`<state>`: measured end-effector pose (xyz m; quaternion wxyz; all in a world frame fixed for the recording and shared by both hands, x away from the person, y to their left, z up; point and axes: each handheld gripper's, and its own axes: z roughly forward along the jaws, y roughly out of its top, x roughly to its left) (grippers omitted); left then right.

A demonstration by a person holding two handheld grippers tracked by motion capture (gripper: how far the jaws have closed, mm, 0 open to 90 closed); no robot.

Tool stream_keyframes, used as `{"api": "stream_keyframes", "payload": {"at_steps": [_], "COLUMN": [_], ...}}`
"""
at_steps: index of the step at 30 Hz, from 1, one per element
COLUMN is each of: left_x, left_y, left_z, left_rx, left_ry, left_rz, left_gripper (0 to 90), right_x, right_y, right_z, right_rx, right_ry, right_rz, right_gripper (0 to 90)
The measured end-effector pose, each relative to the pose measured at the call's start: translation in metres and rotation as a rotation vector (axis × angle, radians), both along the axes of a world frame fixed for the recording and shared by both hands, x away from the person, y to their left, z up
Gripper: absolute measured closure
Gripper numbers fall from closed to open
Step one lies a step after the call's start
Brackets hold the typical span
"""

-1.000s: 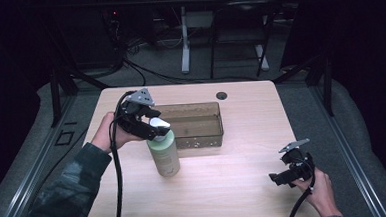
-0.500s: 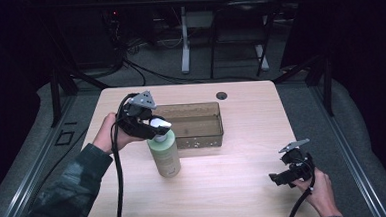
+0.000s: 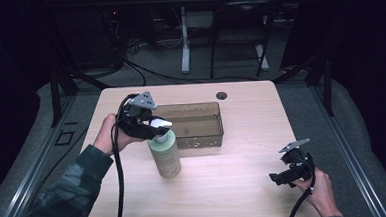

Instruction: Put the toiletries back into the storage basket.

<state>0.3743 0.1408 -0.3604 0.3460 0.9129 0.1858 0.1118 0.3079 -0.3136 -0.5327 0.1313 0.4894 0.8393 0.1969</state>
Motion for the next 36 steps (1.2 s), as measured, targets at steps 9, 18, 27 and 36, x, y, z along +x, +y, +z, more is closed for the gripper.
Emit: {"api": "stream_keyframes", "payload": {"at_steps": [9,18,27,36], "left_x": [-0.001,-0.004,-0.004,-0.006], "left_y": [-0.001,-0.002,-0.004,-0.004], "left_z": [0.002,0.004,0.009,0.016], "left_rx": [0.017,0.03,0.035,0.047], "left_ry": [0.003,0.005,-0.003,-0.012], "left_rz": [0.005,0.003,0.001,0.005], "left_gripper": [60.9,61.1,61.2,61.3], "right_x": [0.0,-0.001,0.0,0.0], "right_y": [-0.002,-0.002,-0.002,-0.003], "right_z": [0.001,0.002,0.002,0.002], "right_rx": [0.012,0.006,0.007,0.002], "right_ry": [-0.006,-0.008,-0.009,-0.011], "right_rz": [-0.009,-0.008,-0.01,-0.01], "right_gripper": [1.1,1.0,1.0,1.0]}}
